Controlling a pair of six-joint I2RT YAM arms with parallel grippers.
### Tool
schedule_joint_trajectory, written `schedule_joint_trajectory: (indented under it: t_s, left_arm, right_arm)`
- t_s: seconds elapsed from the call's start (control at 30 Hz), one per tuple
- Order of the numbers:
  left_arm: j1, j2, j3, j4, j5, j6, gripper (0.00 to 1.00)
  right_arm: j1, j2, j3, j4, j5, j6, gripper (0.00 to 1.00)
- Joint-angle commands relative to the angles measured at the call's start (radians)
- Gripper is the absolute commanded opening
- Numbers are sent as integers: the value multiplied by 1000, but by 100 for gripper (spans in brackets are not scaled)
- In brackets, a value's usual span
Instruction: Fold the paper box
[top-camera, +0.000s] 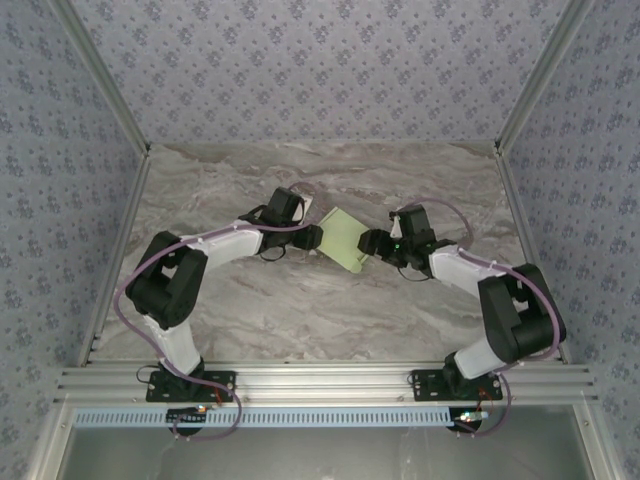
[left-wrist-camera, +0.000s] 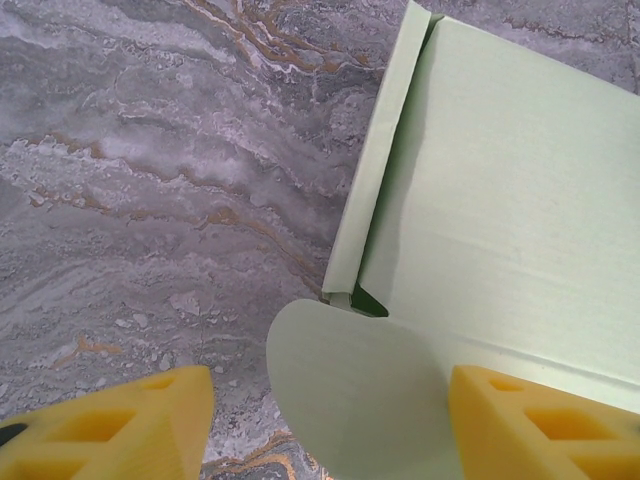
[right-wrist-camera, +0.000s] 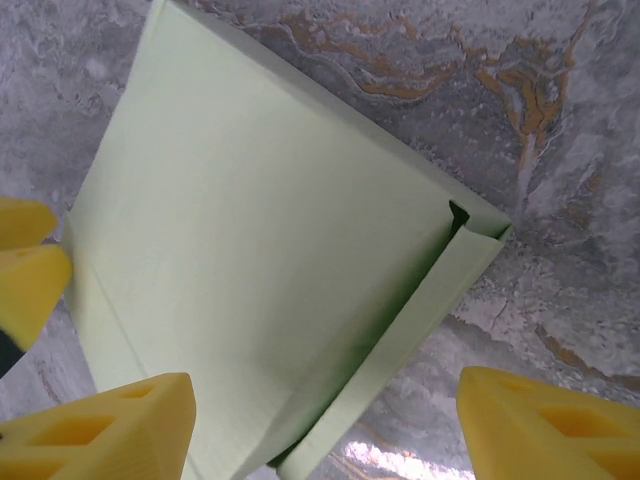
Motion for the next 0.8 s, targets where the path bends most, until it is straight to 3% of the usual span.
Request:
schedule_joint_trajectory:
  t_s: [0.0,0.4,0.57,0.77]
  left_arm:
    - [-7,-35,-9,6,9,-8,63]
    - [13,-64,1,32,46,-28,65]
    - [56,-34,28,36,159,-65,66]
    - [71,22,57,4,221,-103,65]
  right_arm:
    - [-14,42,9,52,-44,34,69]
    - [-67,149,72,-14,-43,-98,41]
    - [-74,188,133,-67,-44,-163,40]
    - [-74,206,180,-112,-32,-203,40]
